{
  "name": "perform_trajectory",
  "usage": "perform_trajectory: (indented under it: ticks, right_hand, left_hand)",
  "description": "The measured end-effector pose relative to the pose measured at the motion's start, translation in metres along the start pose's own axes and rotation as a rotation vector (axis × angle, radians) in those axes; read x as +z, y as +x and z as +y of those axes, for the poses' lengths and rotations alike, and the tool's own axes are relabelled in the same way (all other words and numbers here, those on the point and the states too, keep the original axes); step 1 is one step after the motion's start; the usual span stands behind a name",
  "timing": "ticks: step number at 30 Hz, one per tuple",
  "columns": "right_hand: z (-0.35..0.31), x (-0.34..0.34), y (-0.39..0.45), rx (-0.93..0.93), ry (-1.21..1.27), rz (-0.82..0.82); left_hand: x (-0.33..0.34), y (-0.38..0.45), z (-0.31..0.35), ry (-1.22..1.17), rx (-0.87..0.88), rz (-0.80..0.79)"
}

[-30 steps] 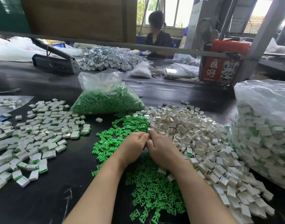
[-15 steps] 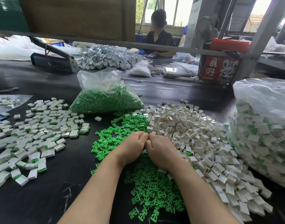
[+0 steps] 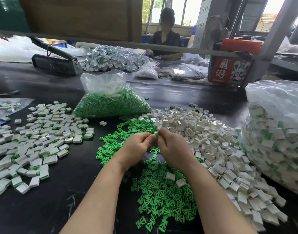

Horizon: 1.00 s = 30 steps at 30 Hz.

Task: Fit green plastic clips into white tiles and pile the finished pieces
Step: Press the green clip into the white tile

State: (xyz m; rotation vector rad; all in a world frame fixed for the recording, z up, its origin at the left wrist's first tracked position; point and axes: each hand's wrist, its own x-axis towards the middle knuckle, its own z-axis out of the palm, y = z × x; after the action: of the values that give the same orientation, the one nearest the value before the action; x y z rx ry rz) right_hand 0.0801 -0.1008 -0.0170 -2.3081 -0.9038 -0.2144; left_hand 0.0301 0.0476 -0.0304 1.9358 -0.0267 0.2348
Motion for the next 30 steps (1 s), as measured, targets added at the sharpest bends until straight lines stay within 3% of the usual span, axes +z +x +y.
perform_trajectory:
  ticks: [4,6,12,17,22,30]
  right_hand:
    - [0.005,0.001,0.001,0.014,0.085,0.01]
    - [0.006,0.002,0.003,0.055,0.193,-0.021]
    - [0.002,-0.002,0.003,0.209,0.854,-0.06]
    - [-0.001,0.003,0.002,0.293,0.927,-0.263]
    - [-0.003,0.005,0.002,0.323,1.15,-0.278]
    - [-0.008,0.004,0.0,0.345,1.183,-0.234]
  left_hand:
    - [-0.001,0.002,-0.002,0.112,0.067,0.077]
    - [-0.002,0.001,0.0,0.022,0.108,0.131]
    - [0.001,-0.003,0.011,-0.372,0.061,0.191]
    - [0.006,-0.003,0.014,-0.416,0.052,0.196]
    - [0.011,-0.004,0.017,-0.358,0.033,0.157]
    - [0.023,0.0,0.018,-0.345,0.029,0.264]
